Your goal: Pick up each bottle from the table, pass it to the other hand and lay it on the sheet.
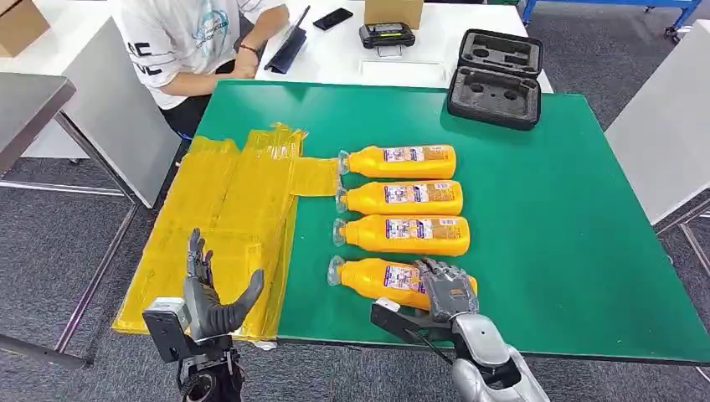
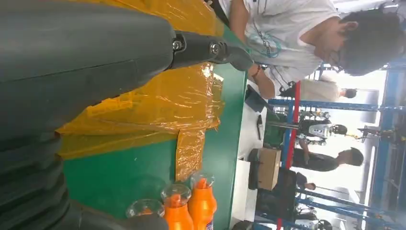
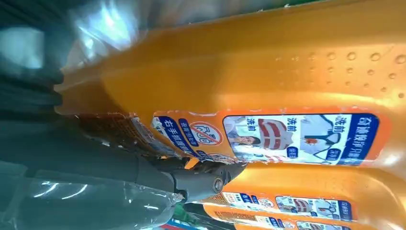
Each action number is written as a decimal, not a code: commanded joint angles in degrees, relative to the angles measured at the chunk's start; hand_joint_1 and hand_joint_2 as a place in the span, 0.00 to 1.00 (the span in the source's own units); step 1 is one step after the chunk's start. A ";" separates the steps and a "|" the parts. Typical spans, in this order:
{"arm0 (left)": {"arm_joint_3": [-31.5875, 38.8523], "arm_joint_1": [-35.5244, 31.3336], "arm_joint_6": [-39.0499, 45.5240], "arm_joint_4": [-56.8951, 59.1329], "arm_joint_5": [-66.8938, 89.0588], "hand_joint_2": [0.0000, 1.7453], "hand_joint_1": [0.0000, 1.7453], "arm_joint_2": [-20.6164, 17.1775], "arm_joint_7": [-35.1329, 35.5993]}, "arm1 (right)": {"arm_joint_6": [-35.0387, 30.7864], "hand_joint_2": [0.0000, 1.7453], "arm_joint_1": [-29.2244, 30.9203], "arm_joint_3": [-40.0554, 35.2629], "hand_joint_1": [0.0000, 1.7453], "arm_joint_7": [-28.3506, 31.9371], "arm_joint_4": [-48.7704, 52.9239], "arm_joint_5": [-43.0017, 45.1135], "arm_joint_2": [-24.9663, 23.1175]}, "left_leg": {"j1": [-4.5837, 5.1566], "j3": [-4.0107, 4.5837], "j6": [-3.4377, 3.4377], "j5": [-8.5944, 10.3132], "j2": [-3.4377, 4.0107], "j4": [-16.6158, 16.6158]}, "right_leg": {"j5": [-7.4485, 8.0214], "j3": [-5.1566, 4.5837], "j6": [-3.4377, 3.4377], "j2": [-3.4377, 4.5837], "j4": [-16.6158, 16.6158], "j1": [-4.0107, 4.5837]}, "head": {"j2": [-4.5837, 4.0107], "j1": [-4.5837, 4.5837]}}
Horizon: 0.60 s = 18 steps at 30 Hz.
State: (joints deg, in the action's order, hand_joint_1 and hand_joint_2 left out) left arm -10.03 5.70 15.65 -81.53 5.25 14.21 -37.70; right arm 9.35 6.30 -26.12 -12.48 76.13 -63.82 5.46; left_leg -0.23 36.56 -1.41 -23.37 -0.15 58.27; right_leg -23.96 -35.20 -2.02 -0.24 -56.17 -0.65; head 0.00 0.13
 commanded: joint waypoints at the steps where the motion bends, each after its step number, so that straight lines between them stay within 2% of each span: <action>1: -1.20 -1.61 -0.20 2.97 -0.28 1.00 0.00 -1.77 0.27 | 1.53 1.00 0.43 -0.16 0.72 -0.02 -3.97 1.35 0.44 | -0.01 -0.21 0.04 -0.04 -0.04 -0.08 | -0.06 0.22 0.05 -0.04 0.07 0.01 | 0.00 0.02; 3: -1.39 -1.71 -0.22 3.32 -0.49 1.00 0.00 -1.92 0.26 | -0.04 1.00 1.12 0.37 0.85 2.38 -5.09 2.43 0.26 | -0.01 -0.31 0.05 -0.07 -0.05 -0.10 | -0.08 0.32 0.06 -0.05 0.09 0.01 | 0.00 0.02; 4: -1.37 -1.74 -0.23 3.54 -0.58 1.00 0.00 -1.95 0.25 | -0.80 1.00 1.30 0.67 0.97 3.50 -5.17 2.92 0.15 | -0.01 -0.28 0.05 -0.05 -0.05 -0.10 | -0.06 0.29 0.06 -0.04 0.09 0.01 | 0.00 0.02; 5: -1.32 -1.71 -0.18 3.61 -0.70 1.00 0.00 -1.92 0.14 | -2.04 1.00 1.56 1.42 1.00 4.77 -5.10 3.32 -0.26 | 0.00 -0.17 0.04 -0.02 -0.04 -0.08 | -0.03 0.18 0.04 -0.04 0.08 0.01 | 0.00 0.02; 7: -1.41 -1.67 -0.22 3.76 -0.79 1.00 0.00 -1.89 -0.01 | -3.66 1.00 1.83 2.90 1.00 7.04 -4.64 4.88 -1.06 | -0.02 -0.47 0.08 -0.11 -0.03 -0.14 | -0.12 0.47 0.09 -0.02 0.13 0.02 | 0.00 0.02; 8: -1.47 -1.63 -0.19 3.84 -0.85 1.00 0.00 -1.90 -0.13 | -5.24 1.00 2.03 4.30 1.00 8.67 -4.37 6.36 -1.82 | 0.00 -0.15 0.04 -0.02 0.00 -0.07 | -0.02 0.14 0.04 0.00 0.06 0.00 | 0.00 0.00; 11: -1.61 -1.91 -0.15 4.55 -1.15 1.00 0.00 -1.92 -0.60 | -7.65 1.00 2.09 7.48 1.00 13.93 -3.28 12.01 -3.38 | 0.00 -0.34 0.09 -0.11 0.05 -0.09 | -0.09 0.31 0.09 0.06 0.04 0.00 | 0.00 0.02; 12: -1.58 -1.92 0.01 4.77 -1.25 1.00 0.00 -1.80 -0.76 | -8.67 1.00 2.14 9.76 1.00 16.53 -2.74 16.43 -5.02 | 0.01 -0.20 0.06 -0.05 -0.01 -0.08 | -0.05 0.19 0.07 0.01 0.03 -0.01 | 0.00 0.02; 18: -1.61 -1.87 0.09 4.82 -1.29 1.00 0.00 -1.66 -0.85 | -8.95 1.00 2.51 10.06 1.00 16.96 -2.52 16.88 -5.35 | 0.01 -0.25 0.06 -0.09 0.05 -0.06 | -0.07 0.23 0.07 0.07 0.02 0.00 | 0.00 0.02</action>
State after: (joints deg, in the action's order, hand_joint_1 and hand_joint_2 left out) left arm -10.69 5.58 15.65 -80.37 4.13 14.05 -38.45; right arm 0.59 6.90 -19.52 3.96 75.32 -47.52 2.32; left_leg -0.24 36.60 -1.41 -23.37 -0.15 58.27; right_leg -23.95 -35.22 -2.02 -0.23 -56.18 -0.64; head 0.00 0.15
